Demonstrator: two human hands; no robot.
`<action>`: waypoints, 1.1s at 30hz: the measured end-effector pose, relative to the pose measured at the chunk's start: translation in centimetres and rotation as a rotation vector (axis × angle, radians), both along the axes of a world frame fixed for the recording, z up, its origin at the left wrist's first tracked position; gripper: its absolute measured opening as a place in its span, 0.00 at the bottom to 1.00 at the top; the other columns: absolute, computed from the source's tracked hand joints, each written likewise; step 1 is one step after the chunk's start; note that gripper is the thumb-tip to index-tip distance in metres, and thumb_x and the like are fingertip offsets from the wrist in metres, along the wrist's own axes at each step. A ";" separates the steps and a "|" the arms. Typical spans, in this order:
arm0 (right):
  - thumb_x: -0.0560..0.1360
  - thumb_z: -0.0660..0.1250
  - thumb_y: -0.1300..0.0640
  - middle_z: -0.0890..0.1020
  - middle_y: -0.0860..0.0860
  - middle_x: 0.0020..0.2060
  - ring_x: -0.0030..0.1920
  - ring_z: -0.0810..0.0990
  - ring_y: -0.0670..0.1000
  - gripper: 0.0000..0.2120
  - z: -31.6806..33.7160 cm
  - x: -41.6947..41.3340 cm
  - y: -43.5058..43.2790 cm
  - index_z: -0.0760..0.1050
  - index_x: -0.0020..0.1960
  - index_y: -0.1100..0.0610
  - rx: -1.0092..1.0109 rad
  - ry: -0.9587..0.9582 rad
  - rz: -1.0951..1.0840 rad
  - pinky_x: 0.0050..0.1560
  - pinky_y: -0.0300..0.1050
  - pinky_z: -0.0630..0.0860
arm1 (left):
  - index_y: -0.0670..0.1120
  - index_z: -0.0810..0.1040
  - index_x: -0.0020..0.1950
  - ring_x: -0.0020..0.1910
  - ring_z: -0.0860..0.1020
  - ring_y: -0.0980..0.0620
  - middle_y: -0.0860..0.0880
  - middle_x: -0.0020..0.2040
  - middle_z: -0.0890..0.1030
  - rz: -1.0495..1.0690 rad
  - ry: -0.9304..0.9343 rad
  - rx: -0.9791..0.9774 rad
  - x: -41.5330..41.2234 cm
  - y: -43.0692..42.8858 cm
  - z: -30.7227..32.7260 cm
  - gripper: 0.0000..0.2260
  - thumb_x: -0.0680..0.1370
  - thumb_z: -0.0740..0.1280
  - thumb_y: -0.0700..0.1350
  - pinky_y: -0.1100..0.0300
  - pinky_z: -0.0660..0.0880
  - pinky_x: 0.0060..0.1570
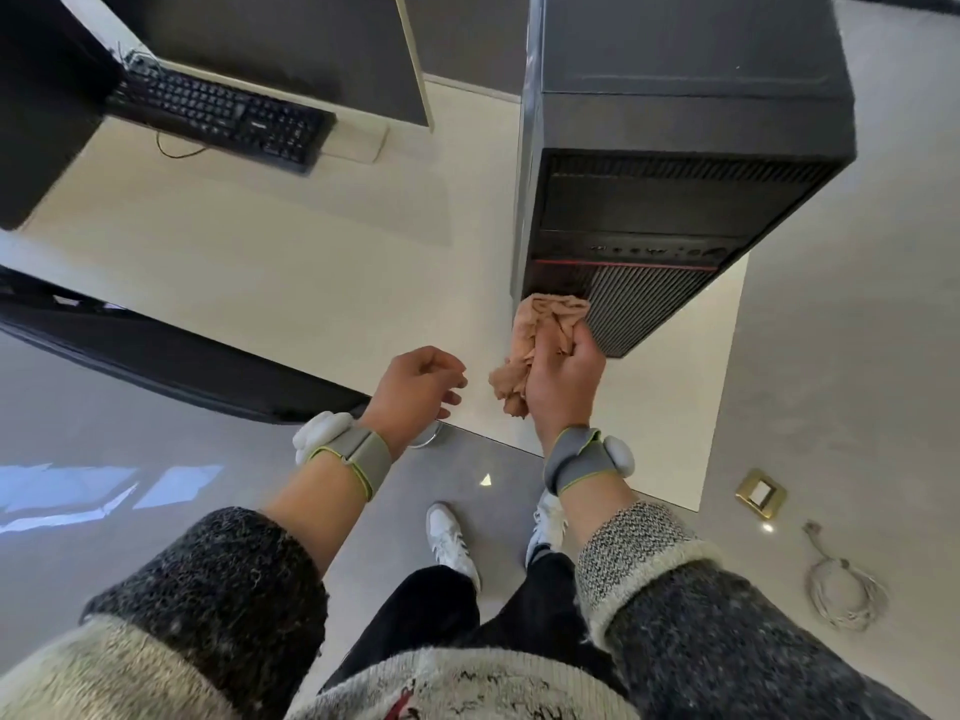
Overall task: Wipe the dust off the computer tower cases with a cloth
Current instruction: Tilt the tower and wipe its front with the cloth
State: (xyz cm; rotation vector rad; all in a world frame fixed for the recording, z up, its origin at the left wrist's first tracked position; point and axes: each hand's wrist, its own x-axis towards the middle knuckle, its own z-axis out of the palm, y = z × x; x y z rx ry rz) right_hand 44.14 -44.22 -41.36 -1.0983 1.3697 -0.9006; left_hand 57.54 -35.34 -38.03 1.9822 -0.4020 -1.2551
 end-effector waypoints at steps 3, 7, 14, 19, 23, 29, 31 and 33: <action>0.81 0.67 0.52 0.82 0.51 0.33 0.34 0.81 0.57 0.10 -4.2 -0.1 -0.2 0.78 0.42 0.55 0.005 0.140 -0.026 0.35 0.60 0.81 | 0.43 0.82 0.52 0.39 0.81 0.51 0.46 0.46 0.85 0.005 -0.016 0.038 0.3 0.9 -0.5 0.05 0.81 0.66 0.37 0.57 0.78 0.40; 0.75 0.65 0.48 0.83 0.53 0.31 0.33 0.82 0.63 0.12 -8.9 -0.3 -0.6 0.74 0.37 0.53 0.154 0.254 0.022 0.33 0.62 0.81 | 0.39 0.81 0.55 0.39 0.81 0.50 0.45 0.46 0.85 0.005 -0.029 0.060 0.1 1.8 -0.5 0.06 0.81 0.66 0.36 0.55 0.78 0.42; 0.78 0.69 0.56 0.80 0.54 0.27 0.30 0.80 0.58 0.16 -6.9 -1.9 -2.5 0.77 0.33 0.60 0.433 0.225 0.005 0.28 0.43 0.75 | 0.41 0.82 0.53 0.40 0.81 0.50 0.46 0.46 0.85 -0.038 -0.049 0.036 -0.2 0.8 0.2 0.05 0.81 0.66 0.37 0.56 0.77 0.42; 0.77 0.74 0.61 0.75 0.57 0.26 0.21 0.71 0.54 0.14 0.1 -2.1 -1.5 0.83 0.33 0.59 0.391 -0.215 -0.001 0.24 0.41 0.69 | 0.39 0.81 0.55 0.39 0.80 0.49 0.45 0.46 0.84 -0.088 -0.010 -0.022 -1.4 -0.5 1.2 0.06 0.81 0.66 0.35 0.57 0.76 0.39; 0.79 0.74 0.56 0.76 0.62 0.31 0.28 0.77 0.60 0.16 7.8 -2.5 -1.3 0.79 0.44 0.69 0.067 -0.319 0.010 0.27 0.52 0.76 | 0.40 0.81 0.53 0.38 0.79 0.49 0.45 0.45 0.83 -0.110 0.024 -0.070 -2.2 -1.1 1.6 0.06 0.80 0.66 0.34 0.57 0.75 0.39; 0.79 0.73 0.45 0.79 0.66 0.36 0.37 0.80 0.72 0.17 7.8 -3.7 -0.9 0.79 0.42 0.58 -0.169 -0.130 -0.023 0.32 0.65 0.80 | 0.40 0.81 0.53 0.39 0.80 0.49 0.46 0.45 0.84 -0.133 0.026 -0.078 -2.4 -1.0 1.8 0.06 0.81 0.65 0.35 0.57 0.76 0.40; 0.79 0.72 0.48 0.78 0.58 0.32 0.33 0.80 0.65 0.16 4.2 -3.8 -1.1 0.75 0.37 0.55 -0.065 0.002 -0.090 0.28 0.58 0.78 | 0.39 0.82 0.55 0.39 0.80 0.50 0.45 0.46 0.84 -0.138 0.016 -0.070 -2.1 -0.9 1.9 0.06 0.81 0.65 0.35 0.58 0.76 0.39; 0.75 0.69 0.47 0.77 0.55 0.30 0.34 0.80 0.62 0.15 0.6 -3.8 -1.6 0.73 0.37 0.56 0.021 0.103 -0.118 0.29 0.61 0.78 | 0.40 0.82 0.54 0.40 0.80 0.50 0.45 0.47 0.84 -0.140 0.006 -0.063 -2.0 -0.9 1.9 0.06 0.81 0.66 0.35 0.59 0.76 0.39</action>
